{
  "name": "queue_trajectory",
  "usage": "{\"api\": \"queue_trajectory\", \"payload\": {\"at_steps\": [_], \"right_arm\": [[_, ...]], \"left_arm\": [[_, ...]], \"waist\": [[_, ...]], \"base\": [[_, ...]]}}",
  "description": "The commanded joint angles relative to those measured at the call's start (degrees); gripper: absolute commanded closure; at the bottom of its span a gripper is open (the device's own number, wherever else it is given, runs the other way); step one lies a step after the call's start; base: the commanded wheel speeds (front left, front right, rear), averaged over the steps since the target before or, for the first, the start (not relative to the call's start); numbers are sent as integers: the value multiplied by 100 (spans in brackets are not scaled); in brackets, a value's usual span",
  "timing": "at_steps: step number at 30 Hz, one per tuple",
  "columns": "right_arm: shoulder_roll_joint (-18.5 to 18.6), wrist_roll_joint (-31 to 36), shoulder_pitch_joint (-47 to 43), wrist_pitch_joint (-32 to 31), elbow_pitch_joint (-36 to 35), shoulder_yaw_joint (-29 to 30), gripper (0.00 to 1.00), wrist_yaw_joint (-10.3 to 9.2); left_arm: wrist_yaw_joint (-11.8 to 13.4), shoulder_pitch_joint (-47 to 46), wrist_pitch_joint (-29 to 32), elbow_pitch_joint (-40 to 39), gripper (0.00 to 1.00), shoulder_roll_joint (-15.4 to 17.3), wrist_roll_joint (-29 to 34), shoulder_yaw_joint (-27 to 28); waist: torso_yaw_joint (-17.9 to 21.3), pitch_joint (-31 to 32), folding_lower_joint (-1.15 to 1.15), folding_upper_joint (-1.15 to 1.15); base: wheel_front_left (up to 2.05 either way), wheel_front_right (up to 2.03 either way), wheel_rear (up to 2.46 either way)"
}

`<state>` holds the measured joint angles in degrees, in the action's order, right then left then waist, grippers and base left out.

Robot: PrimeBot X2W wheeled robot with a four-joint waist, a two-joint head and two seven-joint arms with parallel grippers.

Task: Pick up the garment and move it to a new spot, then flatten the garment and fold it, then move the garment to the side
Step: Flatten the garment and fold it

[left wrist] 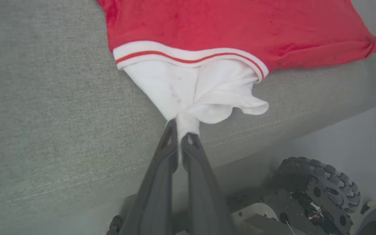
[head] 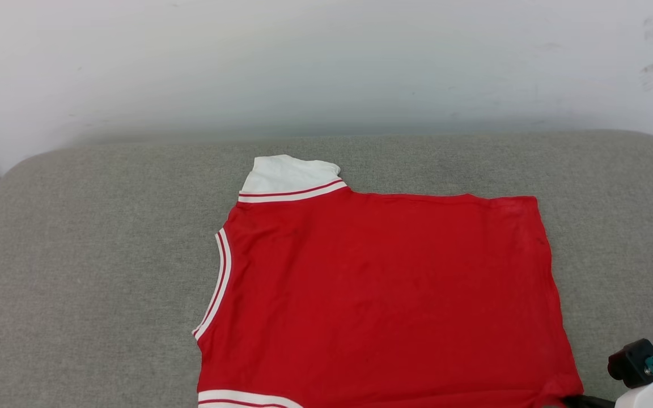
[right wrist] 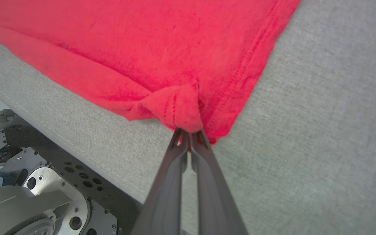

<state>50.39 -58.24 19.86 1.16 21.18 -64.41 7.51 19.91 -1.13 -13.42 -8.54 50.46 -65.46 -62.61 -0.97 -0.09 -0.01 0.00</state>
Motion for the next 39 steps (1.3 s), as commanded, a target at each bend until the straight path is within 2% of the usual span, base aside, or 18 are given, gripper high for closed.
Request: {"api": "queue_trajectory", "payload": {"at_steps": [1, 10, 20, 30, 39], "right_arm": [[-19, 33, -75, -26, -40, 97, 100, -4], [-102, 300, 158, -224, -301, 834, 100, -4], [-190, 625, 561, -675, -697, 1818, 100, -3], [-532, 864, 898, -1292, -525, 2380, 100, -3], [-879, 1000, 1082, -1581, -103, 2368, 100, -3]], "left_arm": [[28, -27, -53, 20, 100, -3, -15, 107], [-199, -944, -9, 198, 100, -43, 506, 374], [-739, -2602, 645, 675, 100, -120, 908, 657], [-1451, -3819, 1051, 1927, 100, -565, 1068, 678], [-1973, -4240, 1144, 3244, 100, -1115, 1073, 516]], "waist": [[-8, -26, 1, 0], [-15, -230, 1, 0], [144, -744, 1, 0], [248, -1521, 1, 0], [326, -1906, 1, 0]], "base": [[0, 0, 0], [0, 0, 0], [0, 0, 0], [0, 0, 0], [0, 0, 0]]}}
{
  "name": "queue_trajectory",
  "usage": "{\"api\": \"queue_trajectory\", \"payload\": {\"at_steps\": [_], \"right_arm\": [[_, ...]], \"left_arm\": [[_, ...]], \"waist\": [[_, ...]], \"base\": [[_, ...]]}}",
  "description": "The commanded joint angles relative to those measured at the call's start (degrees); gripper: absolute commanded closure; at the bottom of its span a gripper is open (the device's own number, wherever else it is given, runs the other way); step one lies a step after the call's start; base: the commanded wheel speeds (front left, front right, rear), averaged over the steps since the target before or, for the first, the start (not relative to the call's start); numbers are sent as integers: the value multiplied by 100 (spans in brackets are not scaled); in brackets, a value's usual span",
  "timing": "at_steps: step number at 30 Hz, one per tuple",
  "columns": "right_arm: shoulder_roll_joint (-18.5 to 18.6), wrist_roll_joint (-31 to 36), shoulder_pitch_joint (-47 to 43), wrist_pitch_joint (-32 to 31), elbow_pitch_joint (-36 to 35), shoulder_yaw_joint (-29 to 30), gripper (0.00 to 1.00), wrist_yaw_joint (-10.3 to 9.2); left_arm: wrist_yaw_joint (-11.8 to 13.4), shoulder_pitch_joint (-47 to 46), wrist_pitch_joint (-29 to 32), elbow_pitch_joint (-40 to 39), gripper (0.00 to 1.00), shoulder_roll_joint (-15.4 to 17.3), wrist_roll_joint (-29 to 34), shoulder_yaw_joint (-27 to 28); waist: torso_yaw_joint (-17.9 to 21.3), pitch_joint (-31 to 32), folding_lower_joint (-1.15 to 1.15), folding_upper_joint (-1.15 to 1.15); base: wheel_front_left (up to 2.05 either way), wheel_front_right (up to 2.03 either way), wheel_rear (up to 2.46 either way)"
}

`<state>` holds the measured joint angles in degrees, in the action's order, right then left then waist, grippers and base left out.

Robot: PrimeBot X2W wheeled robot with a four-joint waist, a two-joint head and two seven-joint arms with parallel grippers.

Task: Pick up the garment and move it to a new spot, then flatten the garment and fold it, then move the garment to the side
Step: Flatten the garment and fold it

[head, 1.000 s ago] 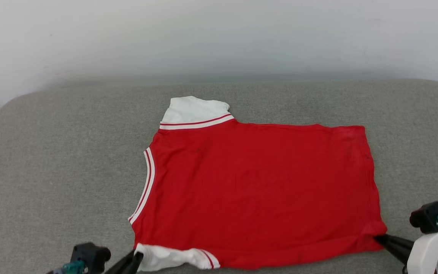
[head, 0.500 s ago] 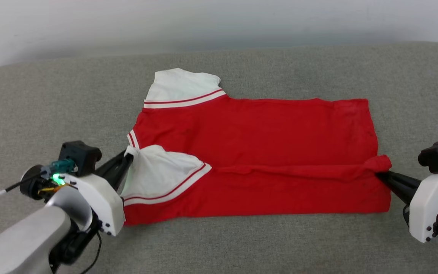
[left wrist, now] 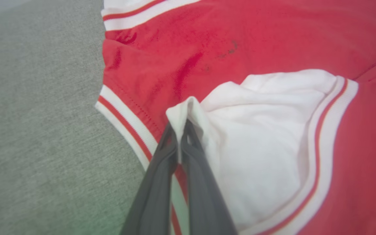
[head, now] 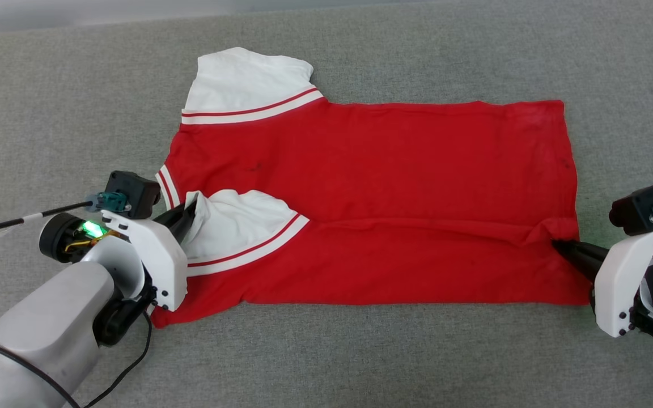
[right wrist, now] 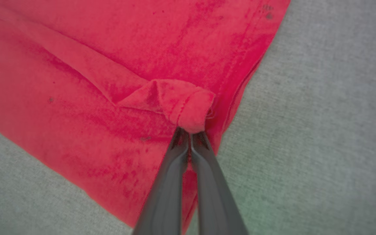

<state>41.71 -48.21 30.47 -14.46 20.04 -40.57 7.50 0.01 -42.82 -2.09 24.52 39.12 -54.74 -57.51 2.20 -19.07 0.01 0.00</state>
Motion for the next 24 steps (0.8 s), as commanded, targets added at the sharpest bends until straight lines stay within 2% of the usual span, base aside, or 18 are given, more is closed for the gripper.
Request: {"api": "queue_trajectory", "payload": {"at_steps": [1, 5, 6, 7, 8, 9, 16, 20, 24], "right_arm": [[-46, 17, 24, -33, 41, -44, 100, -3], [-194, -36, 44, -46, 191, -65, 100, -2], [-229, -51, 39, -38, 217, -55, 91, -2], [-227, -39, 34, -31, 217, -65, 75, -2], [-229, -11, 28, 7, 221, -61, 29, -2], [-247, -8, 23, 54, 216, -29, 0, -2], [-150, 43, -181, 291, 99, 136, 0, -2], [-109, 81, -307, 334, -1, 259, 0, -2], [-119, 139, -414, 284, -75, 365, 0, -2]], "left_arm": [[-35, -88, 9, 74, 100, -28, -23, -10], [-202, -113, -73, 579, 100, -188, -16, -58], [-246, -125, -100, 672, 83, -217, -26, -56], [-272, -134, -110, 753, 26, -241, -31, -66], [-294, -154, -122, 820, 0, -248, -8, -77], [-311, -175, -129, 870, 0, -244, -2, -79], [-351, -363, 47, 827, 0, -83, 1, -70], [-381, -576, 499, 521, 0, 79, -157, -24], [-442, -766, 1383, 135, 0, 316, -430, -84]], "waist": [[13, -12, -1, 0], [23, 55, -1, 0], [20, 99, -1, 0], [9, 153, -1, 0], [0, 213, -1, 0], [-6, 273, -1, 0], [-127, 710, -1, 0], [-193, 860, -1, 0], [-218, 953, -1, 0]], "base": [[0, 0, 0], [0, 0, 0], [0, 0, 0], [0, 0, 0], [0, 0, 0], [0, 0, 0], [0, 0, 0], [0, 0, 0], [0, 0, 0]]}}
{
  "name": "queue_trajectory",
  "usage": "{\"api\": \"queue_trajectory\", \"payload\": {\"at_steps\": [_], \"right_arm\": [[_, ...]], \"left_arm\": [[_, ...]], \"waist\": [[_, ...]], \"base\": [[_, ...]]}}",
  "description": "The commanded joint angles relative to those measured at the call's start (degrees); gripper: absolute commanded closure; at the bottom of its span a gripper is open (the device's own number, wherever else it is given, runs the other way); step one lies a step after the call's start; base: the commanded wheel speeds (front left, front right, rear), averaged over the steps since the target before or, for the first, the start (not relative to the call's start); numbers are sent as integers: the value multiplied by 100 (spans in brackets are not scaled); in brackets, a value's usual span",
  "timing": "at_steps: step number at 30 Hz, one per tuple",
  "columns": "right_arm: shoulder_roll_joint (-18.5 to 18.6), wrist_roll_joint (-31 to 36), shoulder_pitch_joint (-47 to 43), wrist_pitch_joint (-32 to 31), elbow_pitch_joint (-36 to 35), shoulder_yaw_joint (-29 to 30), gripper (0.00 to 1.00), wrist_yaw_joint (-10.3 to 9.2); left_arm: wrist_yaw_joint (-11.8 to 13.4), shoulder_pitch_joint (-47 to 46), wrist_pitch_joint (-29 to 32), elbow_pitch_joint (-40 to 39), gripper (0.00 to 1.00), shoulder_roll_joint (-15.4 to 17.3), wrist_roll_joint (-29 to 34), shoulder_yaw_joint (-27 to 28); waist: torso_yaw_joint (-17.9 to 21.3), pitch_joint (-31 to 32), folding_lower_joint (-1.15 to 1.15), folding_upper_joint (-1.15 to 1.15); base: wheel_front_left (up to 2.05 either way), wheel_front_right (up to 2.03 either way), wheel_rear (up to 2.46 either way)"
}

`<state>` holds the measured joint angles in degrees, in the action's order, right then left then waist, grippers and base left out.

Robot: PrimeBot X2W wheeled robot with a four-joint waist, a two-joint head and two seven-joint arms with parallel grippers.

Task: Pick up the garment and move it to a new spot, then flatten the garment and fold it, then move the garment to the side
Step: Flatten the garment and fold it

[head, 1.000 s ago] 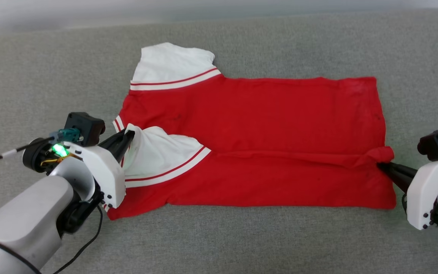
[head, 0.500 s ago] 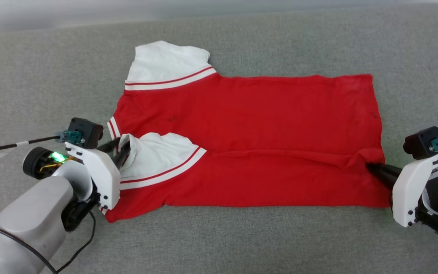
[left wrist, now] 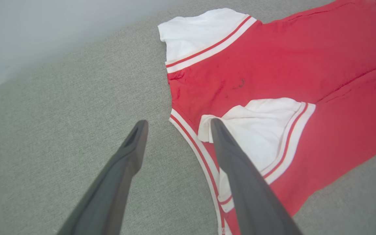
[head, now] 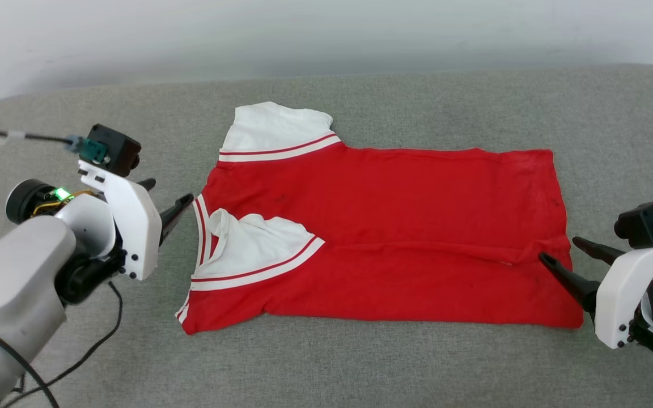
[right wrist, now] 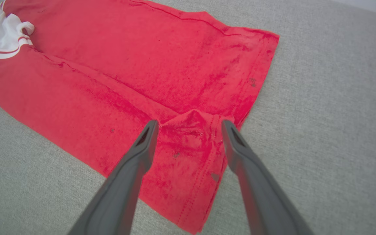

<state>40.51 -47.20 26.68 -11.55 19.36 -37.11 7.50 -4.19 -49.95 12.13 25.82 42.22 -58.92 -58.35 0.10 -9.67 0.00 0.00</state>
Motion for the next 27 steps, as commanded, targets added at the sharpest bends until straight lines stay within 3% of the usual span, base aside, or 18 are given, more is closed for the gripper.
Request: {"api": "queue_trajectory", "payload": {"at_steps": [1, 6, 12, 21, 27], "right_arm": [[-11, 49, -59, -9, -19, 40, 0, -2], [-74, 97, -155, -109, -115, 126, 0, -2], [-186, 190, -166, -154, -234, 184, 0, -2], [-331, 324, -61, -168, -315, 200, 0, -2], [-391, 360, 31, -158, -281, 170, 0, -2]], "left_arm": [[-30, -105, 230, -103, 0, 50, -93, -25], [-46, -235, 1636, -662, 0, 233, -509, -259], [60, -213, 2626, -1018, 0, 329, -754, -534], [25, 148, 3237, -664, 0, 312, -922, -903], [-28, 379, 3294, -210, 0, 108, -926, -1085]], "waist": [[-11, 31, 0, 0], [7, 69, 0, 0], [111, 34, 0, 0], [318, -141, 0, 0], [388, -231, 0, 0]], "base": [[0, 0, 0], [0, 0, 0], [0, 0, 0], [0, 0, 0], [0, 0, 0]]}}
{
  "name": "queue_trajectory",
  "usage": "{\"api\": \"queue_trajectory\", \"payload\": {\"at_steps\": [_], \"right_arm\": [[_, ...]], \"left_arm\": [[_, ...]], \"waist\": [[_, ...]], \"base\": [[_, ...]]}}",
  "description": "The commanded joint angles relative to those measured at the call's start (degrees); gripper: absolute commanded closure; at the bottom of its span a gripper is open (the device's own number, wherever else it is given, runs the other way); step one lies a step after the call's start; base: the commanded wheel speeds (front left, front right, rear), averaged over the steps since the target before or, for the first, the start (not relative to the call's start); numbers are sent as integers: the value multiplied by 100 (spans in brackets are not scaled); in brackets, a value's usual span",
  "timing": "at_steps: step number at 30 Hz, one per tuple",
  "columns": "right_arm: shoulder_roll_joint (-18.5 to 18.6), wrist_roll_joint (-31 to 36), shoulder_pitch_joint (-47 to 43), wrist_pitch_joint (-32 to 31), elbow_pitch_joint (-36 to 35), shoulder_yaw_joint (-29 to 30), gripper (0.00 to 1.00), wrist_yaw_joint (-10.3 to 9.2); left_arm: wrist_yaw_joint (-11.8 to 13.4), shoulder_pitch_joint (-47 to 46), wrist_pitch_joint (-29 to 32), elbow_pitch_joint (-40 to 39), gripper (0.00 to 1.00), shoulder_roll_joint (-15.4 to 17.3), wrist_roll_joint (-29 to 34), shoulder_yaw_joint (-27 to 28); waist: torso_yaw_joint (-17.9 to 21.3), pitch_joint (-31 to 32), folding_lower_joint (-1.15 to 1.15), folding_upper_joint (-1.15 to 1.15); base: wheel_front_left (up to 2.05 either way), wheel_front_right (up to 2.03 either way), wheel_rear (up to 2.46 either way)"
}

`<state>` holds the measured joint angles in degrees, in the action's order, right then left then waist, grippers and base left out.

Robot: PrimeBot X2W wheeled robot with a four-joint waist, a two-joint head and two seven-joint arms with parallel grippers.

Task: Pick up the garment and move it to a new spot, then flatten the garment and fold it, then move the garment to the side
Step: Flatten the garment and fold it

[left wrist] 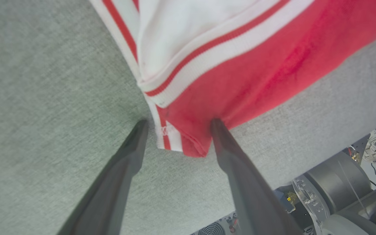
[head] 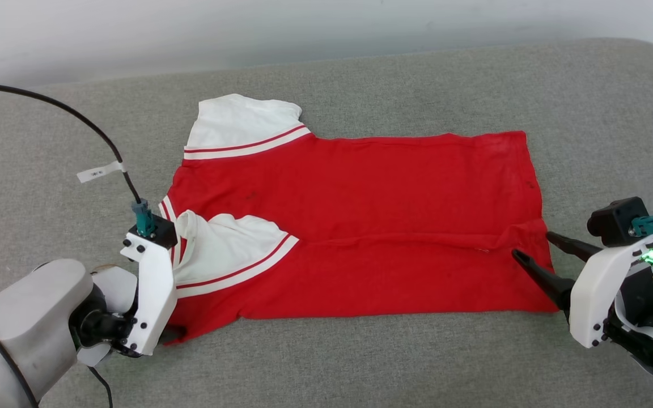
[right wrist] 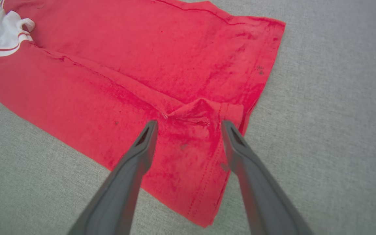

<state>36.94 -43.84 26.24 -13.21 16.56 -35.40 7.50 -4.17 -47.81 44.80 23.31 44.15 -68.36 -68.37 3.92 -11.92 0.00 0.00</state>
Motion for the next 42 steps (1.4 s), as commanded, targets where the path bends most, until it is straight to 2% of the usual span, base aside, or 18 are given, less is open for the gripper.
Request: {"api": "queue_trajectory", "payload": {"at_steps": [1, 2, 3, 4, 5, 6, 12, 15, 21, 26, 28, 31, 38, 42], "right_arm": [[-42, 24, 88, 7, 5, -8, 0, -2], [-51, 22, 95, 5, 12, -17, 0, -2], [-53, 18, 94, -3, 20, -23, 0, -2], [-46, 28, 115, -9, 23, -32, 0, -2], [-39, 32, 139, -6, 26, -34, 0, -2], [-27, 28, 161, -19, 27, -38, 0, -2], [185, 73, 363, -153, -86, -58, 0, -2], [453, 114, 565, -475, -268, -224, 0, -2], [1120, -139, 1011, -1586, -583, -573, 0, -2], [1378, -531, 1217, -2749, -565, -881, 0, -2], [1377, -672, 1235, -3113, -518, -977, 0, -2], [1214, -803, 1179, -3283, -343, -999, 0, -3], [623, -1015, 837, -3154, 396, -854, 0, -2], [286, -965, 540, -3037, 723, -1077, 0, -2]], "left_arm": [[-43, 177, 24, 100, 0, -112, 82, -129], [-83, 202, 47, 169, 0, -142, 86, -166], [-98, 214, 36, 213, 7, -170, 93, -182], [-131, 210, -17, 247, 54, -197, 104, -183], [-144, 203, -53, 273, 88, -228, 91, -170], [-175, 196, -75, 301, 100, -258, 53, -153], [-253, 17, -172, 206, 100, -190, 39, -87], [-285, -98, -234, 27, 100, -74, 72, -64], [-313, -215, -367, -543, 100, 113, 97, -24], [-255, -271, -369, -888, 100, 183, 121, 1], [-210, -283, -386, -976, 100, 182, 137, 6], [-142, -283, -421, -1073, 100, 173, 160, 18], [-71, -375, -477, -1197, 100, 167, 208, 86], [-49, -367, -525, -1193, 100, 139, 207, 95]], "waist": [[10, -10, 0, 0], [12, -8, 0, 0], [12, -1, 0, 0], [8, 12, 0, 0], [3, 36, 0, 0], [-5, 64, 0, 0], [-34, 217, 0, 0], [-58, 280, 0, 0], [-121, 319, 0, 0], [-191, 253, 0, 0], [-232, 204, 0, 0], [-295, 100, 0, 0], [-445, -201, 0, 0], [-509, -280, 0, 0]], "base": [[0, 0, 0], [0, 0, 0], [0, 0, 0], [0, 0, 0], [0, 0, 0], [0, 0, 0], [0, 0, 0], [0, 0, 0], [0, 0, 0], [0, 0, 0], [0, 0, 0], [0, 0, 0], [0, 0, 0], [0, 0, 0]]}}
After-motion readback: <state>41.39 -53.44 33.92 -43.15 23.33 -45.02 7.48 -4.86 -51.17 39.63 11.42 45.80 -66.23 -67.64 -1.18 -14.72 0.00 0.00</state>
